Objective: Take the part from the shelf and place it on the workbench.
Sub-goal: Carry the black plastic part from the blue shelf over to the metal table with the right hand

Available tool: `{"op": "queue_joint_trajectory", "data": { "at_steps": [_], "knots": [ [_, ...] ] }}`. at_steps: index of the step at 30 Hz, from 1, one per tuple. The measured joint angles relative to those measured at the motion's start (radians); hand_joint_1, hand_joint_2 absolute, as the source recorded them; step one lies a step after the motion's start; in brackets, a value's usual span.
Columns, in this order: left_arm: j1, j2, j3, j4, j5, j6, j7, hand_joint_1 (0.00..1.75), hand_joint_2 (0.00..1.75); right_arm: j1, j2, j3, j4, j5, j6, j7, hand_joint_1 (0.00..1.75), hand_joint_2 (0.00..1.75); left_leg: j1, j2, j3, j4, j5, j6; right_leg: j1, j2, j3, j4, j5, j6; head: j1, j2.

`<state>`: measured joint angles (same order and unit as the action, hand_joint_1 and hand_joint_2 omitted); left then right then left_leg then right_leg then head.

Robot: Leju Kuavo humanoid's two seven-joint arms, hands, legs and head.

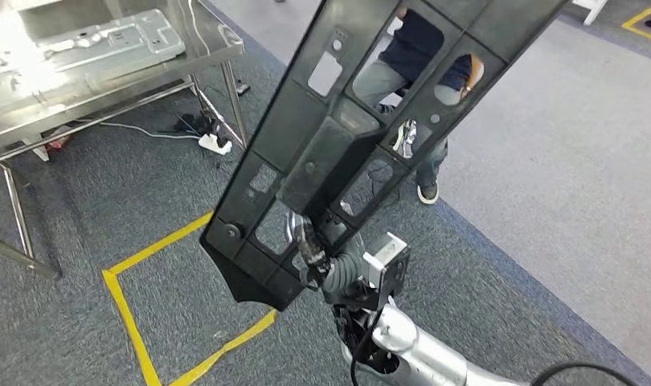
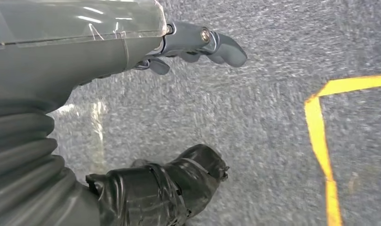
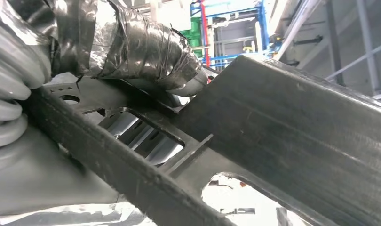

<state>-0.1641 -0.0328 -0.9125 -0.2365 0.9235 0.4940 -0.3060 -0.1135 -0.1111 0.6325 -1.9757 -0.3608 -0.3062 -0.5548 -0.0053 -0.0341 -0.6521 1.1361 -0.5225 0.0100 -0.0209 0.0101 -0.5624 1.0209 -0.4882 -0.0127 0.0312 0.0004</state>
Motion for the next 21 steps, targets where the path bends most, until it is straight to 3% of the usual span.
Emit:
{"op": "queue_joint_trajectory", "data": {
  "at_steps": [2,3,4,5,7,8,10,12,13,15,16,17,19,20,21],
  "knots": [
    [-0.001,-0.001,0.0,0.0,0.0,-0.001,0.0,0.0,1.75,0.002,0.0,0.0,0.001,0.0,0.001,-0.001,1.75,1.75,0.004,0.02,-0.083,0.131,-0.036,-0.008,0.003,-0.011,0.021,-0.002,-0.016,-0.003,-0.001,0.0],
    [0.001,-0.001,0.0,0.0,0.0,-0.001,0.0,0.0,1.75,0.003,0.0,0.0,0.002,0.0,0.001,-0.001,1.75,1.75,0.006,0.022,-0.115,0.168,-0.033,-0.01,0.003,-0.015,0.031,-0.002,-0.025,-0.003,-0.001,0.0],
    [0.003,-0.001,0.0,0.0,0.0,-0.002,0.001,0.0,1.75,0.004,0.0,0.0,0.003,0.0,0.001,-0.001,1.75,1.75,0.007,0.024,-0.127,0.164,-0.007,-0.011,0.004,-0.017,0.043,-0.002,-0.035,-0.002,-0.001,0.0],
    [0.005,-0.002,0.0,0.0,0.0,-0.002,0.001,0.0,1.75,0.004,0.0,0.0,0.004,0.0,0.001,-0.001,1.75,1.75,0.008,0.025,-0.12,0.123,0.035,-0.01,0.004,-0.019,0.057,-0.002,-0.046,0.0,-0.001,0.0],
    [0.006,-0.001,0.0,0.0,0.0,-0.004,0.001,0.0,1.75,0.005,0.0,0.0,0.004,0.0,0.001,-0.001,1.75,1.75,0.005,0.031,-0.071,-0.006,0.113,-0.001,0.005,-0.023,0.084,-0.005,-0.069,0.006,-0.001,0.0],
    [0.005,-0.001,0.0,0.0,0.0,-0.006,0.002,0.0,1.75,0.005,0.0,0.0,0.005,0.0,0.001,-0.001,1.75,1.75,0.0,0.034,-0.047,-0.055,0.125,0.006,0.004,-0.023,0.093,-0.009,-0.079,0.012,-0.002,0.0],
    [0.003,-0.001,0.0,0.0,0.0,-0.009,0.005,0.0,1.75,0.006,0.0,0.0,0.006,0.001,0.001,-0.002,1.75,1.75,-0.012,0.036,-0.016,-0.089,0.105,0.021,0.002,-0.026,0.111,-0.018,-0.088,0.026,-0.002,0.0],
    [0.002,0.001,0.0,0.0,0.0,-0.012,0.007,0.0,1.75,0.006,0.0,0.0,0.007,0.002,0.001,-0.002,1.75,1.75,-0.015,0.031,0.015,-0.11,0.088,0.035,-0.002,-0.027,0.116,0.013,-0.07,0.039,-0.001,0.0],
    [0.001,0.001,0.0,0.0,0.0,-0.013,0.008,0.0,1.75,0.006,0.0,0.0,0.007,0.003,0.001,-0.002,1.75,1.75,-0.013,0.028,0.035,-0.12,0.079,0.043,-0.004,-0.026,0.097,0.059,-0.05,0.043,-0.001,0.0],
    [-0.003,0.002,-0.001,0.0,0.0,-0.015,0.009,0.0,1.75,0.005,0.0,0.0,0.008,0.004,0.001,-0.003,1.75,1.75,-0.01,0.024,0.074,-0.135,0.059,0.055,-0.006,-0.02,0.009,0.183,-0.031,0.046,0.001,0.0],
    [-0.004,0.003,-0.001,0.0,0.0,-0.016,0.01,0.0,1.75,0.005,0.0,0.0,0.009,0.004,0.001,-0.004,1.75,1.75,-0.009,0.022,0.091,-0.137,0.046,0.059,-0.005,-0.017,-0.041,0.234,-0.045,0.047,0.001,0.0],
    [-0.005,0.003,-0.002,0.0,0.0,-0.017,0.01,0.0,1.75,0.006,0.0,0.0,0.011,0.004,0.001,-0.004,1.75,1.75,-0.009,0.018,0.108,-0.137,0.032,0.061,-0.005,-0.016,-0.088,0.269,-0.077,0.049,0.002,0.0],
    [-0.002,0.002,-0.003,0.0,0.0,-0.018,0.012,0.0,1.75,0.008,0.0,0.0,0.014,0.004,0.001,-0.003,1.75,1.75,-0.008,0.011,0.148,-0.137,-0.001,0.06,-0.005,-0.016,-0.157,0.273,-0.144,0.052,0.002,0.0],
    [0.0,0.002,-0.003,0.0,0.0,-0.018,0.012,0.0,1.75,0.009,0.0,0.0,0.015,0.004,0.001,-0.003,1.75,1.75,-0.006,0.008,0.172,-0.137,-0.02,0.058,-0.005,-0.016,-0.174,0.243,-0.15,0.055,0.002,0.0],
    [0.002,0.002,-0.003,0.0,-0.001,-0.018,0.012,0.0,1.75,0.009,0.0,0.0,0.015,0.004,0.001,-0.003,1.75,1.75,-0.005,0.005,0.195,-0.137,-0.039,0.055,-0.005,-0.016,-0.181,0.195,-0.12,0.056,0.003,0.0]
  ]
}}
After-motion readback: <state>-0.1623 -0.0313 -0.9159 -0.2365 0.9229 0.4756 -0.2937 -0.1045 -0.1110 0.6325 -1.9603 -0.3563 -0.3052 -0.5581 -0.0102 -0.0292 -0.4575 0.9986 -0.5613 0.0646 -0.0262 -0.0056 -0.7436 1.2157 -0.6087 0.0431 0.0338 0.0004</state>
